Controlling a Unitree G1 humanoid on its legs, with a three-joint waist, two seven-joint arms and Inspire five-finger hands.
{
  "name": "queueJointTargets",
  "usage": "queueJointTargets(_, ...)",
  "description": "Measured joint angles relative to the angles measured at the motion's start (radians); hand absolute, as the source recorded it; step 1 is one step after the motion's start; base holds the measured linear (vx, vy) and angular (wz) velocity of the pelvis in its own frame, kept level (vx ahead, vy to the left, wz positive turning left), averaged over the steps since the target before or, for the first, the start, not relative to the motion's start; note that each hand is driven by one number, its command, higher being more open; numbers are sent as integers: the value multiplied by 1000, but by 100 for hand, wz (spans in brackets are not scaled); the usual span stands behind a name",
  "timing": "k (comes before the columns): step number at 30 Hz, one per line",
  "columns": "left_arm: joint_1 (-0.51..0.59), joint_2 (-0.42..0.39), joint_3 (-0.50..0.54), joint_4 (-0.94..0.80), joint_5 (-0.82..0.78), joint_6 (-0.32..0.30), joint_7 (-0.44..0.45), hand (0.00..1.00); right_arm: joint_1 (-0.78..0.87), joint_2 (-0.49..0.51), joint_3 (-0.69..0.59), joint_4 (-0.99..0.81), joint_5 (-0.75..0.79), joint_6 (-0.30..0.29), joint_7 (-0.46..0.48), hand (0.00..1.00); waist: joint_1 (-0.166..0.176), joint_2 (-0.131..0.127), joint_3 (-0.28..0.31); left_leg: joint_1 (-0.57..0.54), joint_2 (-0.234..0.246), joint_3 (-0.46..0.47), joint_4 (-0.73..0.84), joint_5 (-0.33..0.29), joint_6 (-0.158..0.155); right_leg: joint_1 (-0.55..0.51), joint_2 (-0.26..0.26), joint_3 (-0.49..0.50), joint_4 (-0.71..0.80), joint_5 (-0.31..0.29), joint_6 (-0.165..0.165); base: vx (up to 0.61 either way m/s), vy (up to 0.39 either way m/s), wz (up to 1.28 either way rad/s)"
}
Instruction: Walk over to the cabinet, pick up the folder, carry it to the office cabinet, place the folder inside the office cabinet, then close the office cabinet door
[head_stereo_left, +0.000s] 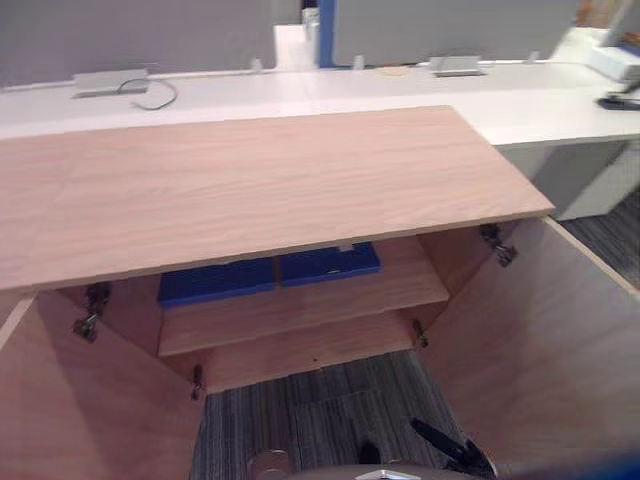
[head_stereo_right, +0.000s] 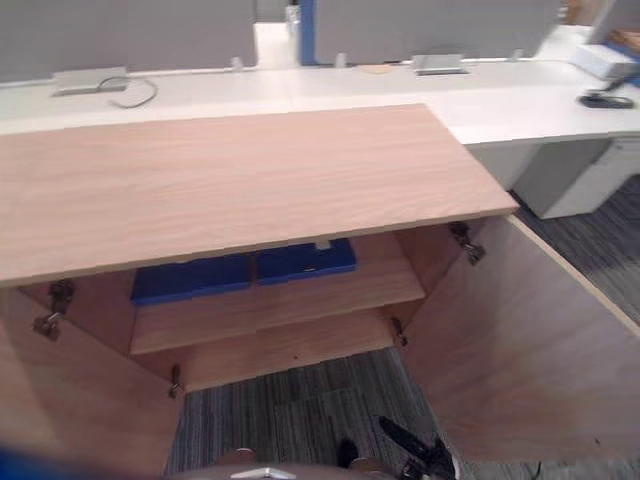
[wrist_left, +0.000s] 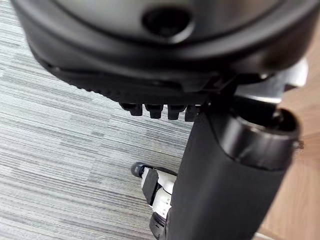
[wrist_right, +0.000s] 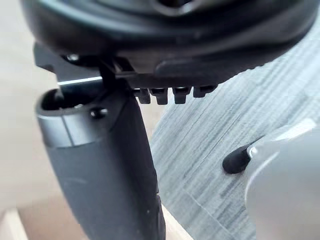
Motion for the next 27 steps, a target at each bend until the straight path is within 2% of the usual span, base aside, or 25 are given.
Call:
queueJointTargets(1, 1, 0, -2, 6, 0, 0, 0, 100, 12, -3, -5, 4, 39, 2, -1, 100, 3, 0, -9, 12, -9, -10, 5, -24, -4, -9, 9, 42, 0, 8, 7, -53, 162, -101)
queueJointTargets(3, 1, 10, -14, 28, 2, 1, 0, 100, 36, 0, -5, 3, 110, 3, 5, 100, -4, -7, -35, 8, -26, 11, -2, -29, 2, -41, 9, 92, 1, 20, 15, -60, 157, -89)
queueJointTargets(4, 1, 15, -28, 31, 3, 1, 0, 100, 40, 4, -7, 1, 142, 4, 8, 100, -9, -15, -41, 8, -36, 38, -3, -34, 11, -63, 8, 132, 5, 28, 19, -71, 150, -97)
queueJointTargets(6, 0, 25, -57, 31, 13, 1, 0, 100, 39, 8, -7, -23, 165, 5, 14, 100, -6, -16, -42, 13, -40, 111, -10, -34, 22, -99, 6, 201, 17, 53, 30, -60, 145, -112)
queueJointTargets(7, -4, 34, -90, 30, 30, 1, -1, 100, 39, 11, -1, -44, 165, 7, 16, 100, -7, -13, -42, 28, -45, 158, -25, -22, 41, -112, 1, 241, 22, 64, 35, -32, 118, -98)
queueJointTargets(9, -15, 50, -134, 30, 86, 5, -3, 100, 49, 12, 22, -75, 163, 11, 22, 100, -20, -4, -39, 53, -54, 209, -41, -17, 52, -122, -5, 252, 26, 87, 37, -49, 91, -82)
queueJointTargets(11, -23, 55, -150, 31, 131, 10, -4, 100, 49, 18, 26, -109, 162, 14, 31, 100, -12, 9, -36, 71, -36, 285, -65, 3, 90, -131, -7, 147, 21, 121, 0, -71, 15, -85)
queueJointTargets(12, -25, 55, -151, 31, 148, 12, -8, 100, 42, 20, 27, -133, 161, 14, 31, 100, -15, 4, -24, 96, -35, 327, -80, 15, 103, -151, -45, -70, 112, 55, -43, -29, 2, -91)
queueJointTargets(13, -27, 54, -153, 31, 165, 15, -15, 100, 44, 19, 25, -148, 161, 14, 29, 100, -16, 9, -15, 119, -28, 362, -89, 20, 102, -160, -103, -244, 205, -12, -74, -6, 6, -81)
queueJointTargets(14, -27, 54, -153, 31, 171, 20, -18, 100, 45, 19, 21, -149, 161, 14, 29, 100, -16, 13, -14, 130, -17, 379, -88, 20, 102, -157, -129, -303, 249, -35, -83, -1, 1, -73)
queueJointTargets(16, -20, 62, -150, 31, 171, 34, -19, 100, 55, 20, 20, -151, 159, 17, 25, 100, -16, 17, -18, 166, 25, 430, -102, 35, 76, -132, -212, -422, 380, -106, -85, 24, -120, -75)
queueJointTargets(17, -16, 73, -149, 33, 169, 34, -19, 100, 59, 24, 19, -151, 155, 17, 23, 100, -15, 5, -21, 179, 30, 446, -120, 48, 57, -117, -239, -432, 395, -121, -70, 69, -248, -75)
queueJointTargets(18, -14, 101, -149, 35, 168, 34, -19, 100, 59, 34, 9, -143, 138, 17, 21, 100, -15, -33, -24, 194, 20, 461, -146, 64, 27, -100, -262, -422, 353, -143, -5, 61, -245, -50)
queueJointTargets(19, -19, 110, -150, 38, 168, 35, -19, 100, 55, 35, -5, -139, 124, 18, 21, 100, -18, -40, -24, 196, 16, 455, -162, 72, 11, -98, -246, -422, 335, -149, -3, 61, -259, -39)
queueJointTargets(20, -20, 108, -157, 41, 168, 35, -19, 100, 51, 27, -35, -125, 121, 17, 18, 100, -19, -35, -25, 204, 0, 407, -219, 88, -3, -90, -212, -416, 289, -132, -16, 26, -172, -30)
queueJointTargets(23, 3, 85, -138, 50, 143, 35, -13, 100, 26, -5, -61, -83, 121, 25, 10, 100, -7, -21, -29, 244, -9, 360, -335, 147, -11, -82, -126, -360, 208, -98, -42, -34, -119, -68)
queueJointTargets(27, 3, 82, -140, 53, 143, 35, -1, 100, 1, -22, -54, -85, 113, 25, 6, 100, -7, -12, -38, 245, -3, 359, -385, 181, -6, -73, -58, -312, 82, -21, -63, -13, -77, -55)
